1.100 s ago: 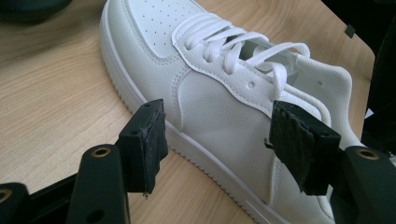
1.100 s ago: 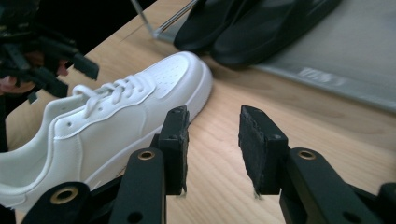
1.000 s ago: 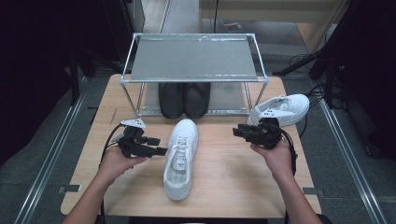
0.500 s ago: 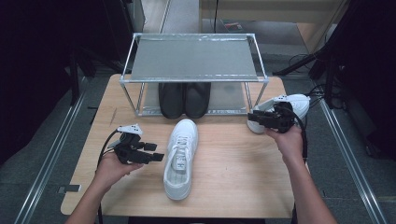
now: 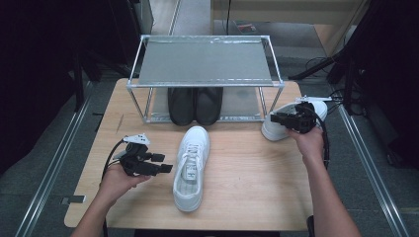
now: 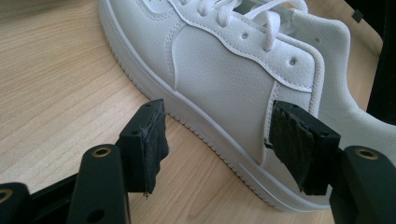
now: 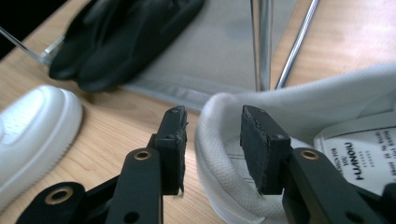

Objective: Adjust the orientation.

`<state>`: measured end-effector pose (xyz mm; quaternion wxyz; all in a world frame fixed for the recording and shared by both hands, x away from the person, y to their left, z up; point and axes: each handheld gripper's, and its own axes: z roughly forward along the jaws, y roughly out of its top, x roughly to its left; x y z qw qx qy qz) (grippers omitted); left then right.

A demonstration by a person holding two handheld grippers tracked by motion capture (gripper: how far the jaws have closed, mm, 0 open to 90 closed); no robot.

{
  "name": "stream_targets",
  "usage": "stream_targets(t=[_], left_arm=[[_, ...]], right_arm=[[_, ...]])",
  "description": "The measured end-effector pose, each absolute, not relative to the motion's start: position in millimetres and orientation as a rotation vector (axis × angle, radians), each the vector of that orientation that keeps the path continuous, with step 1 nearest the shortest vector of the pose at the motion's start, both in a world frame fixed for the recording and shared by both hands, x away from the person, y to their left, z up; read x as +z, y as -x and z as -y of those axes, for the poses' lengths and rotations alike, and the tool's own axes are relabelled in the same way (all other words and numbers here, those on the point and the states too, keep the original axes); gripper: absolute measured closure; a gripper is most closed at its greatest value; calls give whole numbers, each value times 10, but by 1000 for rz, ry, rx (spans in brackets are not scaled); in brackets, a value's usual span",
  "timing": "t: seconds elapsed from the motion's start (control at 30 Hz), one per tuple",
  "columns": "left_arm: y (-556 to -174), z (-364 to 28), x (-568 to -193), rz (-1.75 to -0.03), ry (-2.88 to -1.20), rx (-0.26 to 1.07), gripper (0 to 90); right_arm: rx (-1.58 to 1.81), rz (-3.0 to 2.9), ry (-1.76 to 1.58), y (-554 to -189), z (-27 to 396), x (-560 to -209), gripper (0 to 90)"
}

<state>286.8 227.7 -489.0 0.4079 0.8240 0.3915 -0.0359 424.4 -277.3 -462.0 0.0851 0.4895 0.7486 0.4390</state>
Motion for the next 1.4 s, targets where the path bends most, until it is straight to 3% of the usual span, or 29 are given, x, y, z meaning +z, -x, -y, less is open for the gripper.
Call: stream_targets(t=[0.3,0.7,1.4], left_arm=[[-2875,-2292,-4903,-988,-2078,-89,372],[-2885,-2317,-4904,-995,-2073,-85,373],[-2992,-2286,-4878,-981,-2068,-87,373]], right_arm=[[1242,-2287,-1480,-4350,2645,-4849,665],[1214,-2313,-1465,-4321,2663,-4762,745],[1240,-2415,-1365,-3818,2594,-4523,742]])
